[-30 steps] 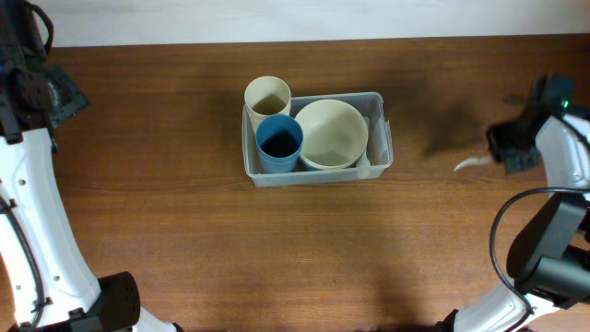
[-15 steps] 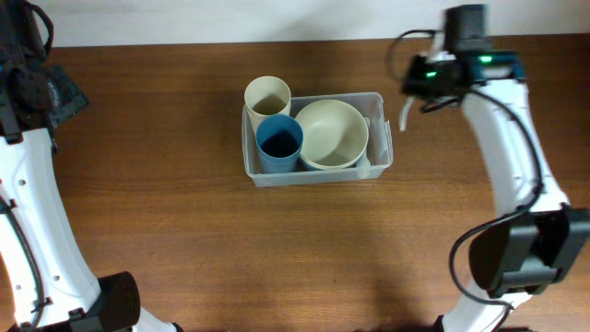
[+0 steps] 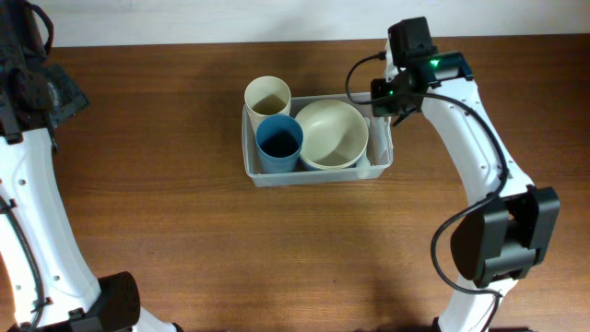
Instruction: Pack container
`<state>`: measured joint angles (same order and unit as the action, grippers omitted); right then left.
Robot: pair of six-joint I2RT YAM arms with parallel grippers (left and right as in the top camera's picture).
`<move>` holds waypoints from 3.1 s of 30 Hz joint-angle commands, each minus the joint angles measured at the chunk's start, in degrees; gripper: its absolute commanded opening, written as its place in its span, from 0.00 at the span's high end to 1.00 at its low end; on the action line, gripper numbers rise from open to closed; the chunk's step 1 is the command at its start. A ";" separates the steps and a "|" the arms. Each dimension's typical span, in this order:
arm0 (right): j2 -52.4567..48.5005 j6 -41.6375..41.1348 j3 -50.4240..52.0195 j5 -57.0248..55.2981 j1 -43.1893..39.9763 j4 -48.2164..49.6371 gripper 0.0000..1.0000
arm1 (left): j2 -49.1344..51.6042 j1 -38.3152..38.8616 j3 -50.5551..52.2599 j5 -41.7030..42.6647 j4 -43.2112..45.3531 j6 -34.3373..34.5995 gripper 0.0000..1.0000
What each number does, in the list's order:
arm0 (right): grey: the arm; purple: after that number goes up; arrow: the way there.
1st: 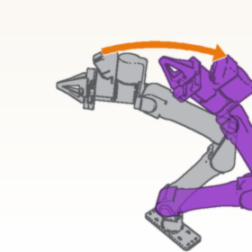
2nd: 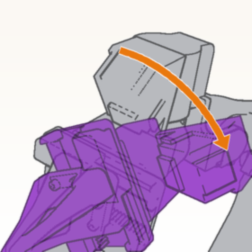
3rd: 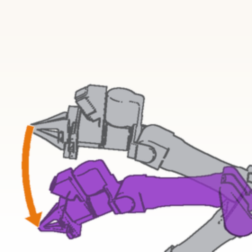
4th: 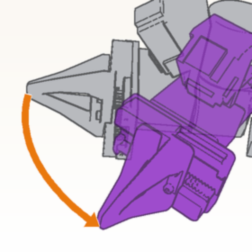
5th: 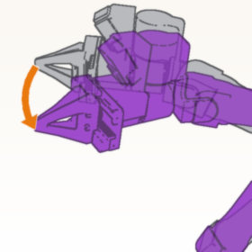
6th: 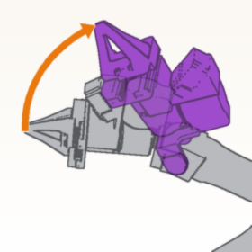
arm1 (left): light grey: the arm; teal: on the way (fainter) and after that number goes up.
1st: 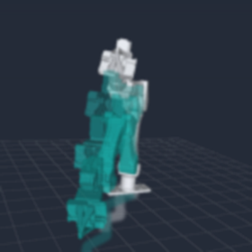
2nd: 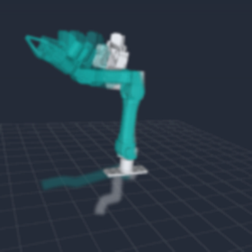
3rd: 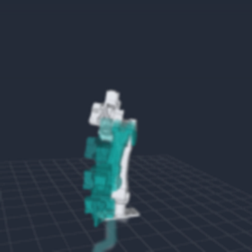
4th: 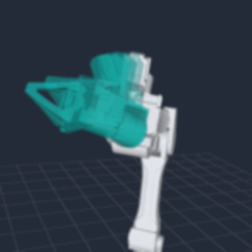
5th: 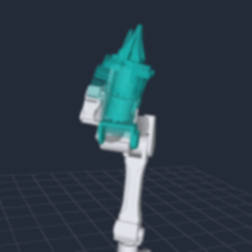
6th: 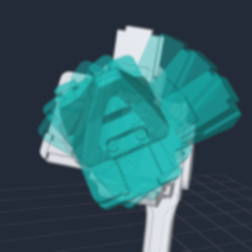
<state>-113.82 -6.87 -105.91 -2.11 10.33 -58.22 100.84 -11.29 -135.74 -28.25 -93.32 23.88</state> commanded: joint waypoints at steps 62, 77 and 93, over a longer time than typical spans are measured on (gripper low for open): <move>28.06 -7.65 -17.09 0.13 -0.48 -38.62 0.01 | 0.46 -0.22 -0.04 0.15 0.00 0.96 0.00; 35.65 -6.91 -6.95 4.44 5.77 -39.10 0.01 | 0.46 -0.22 -0.04 0.15 0.00 0.96 0.00; 50.21 -7.02 -4.57 -3.69 5.66 -37.27 0.01 | 0.46 -0.22 -0.04 0.15 0.00 0.94 0.00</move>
<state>-67.16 -14.48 -112.77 -1.78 15.64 -96.73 100.84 -11.29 -135.74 -28.23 -93.38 23.88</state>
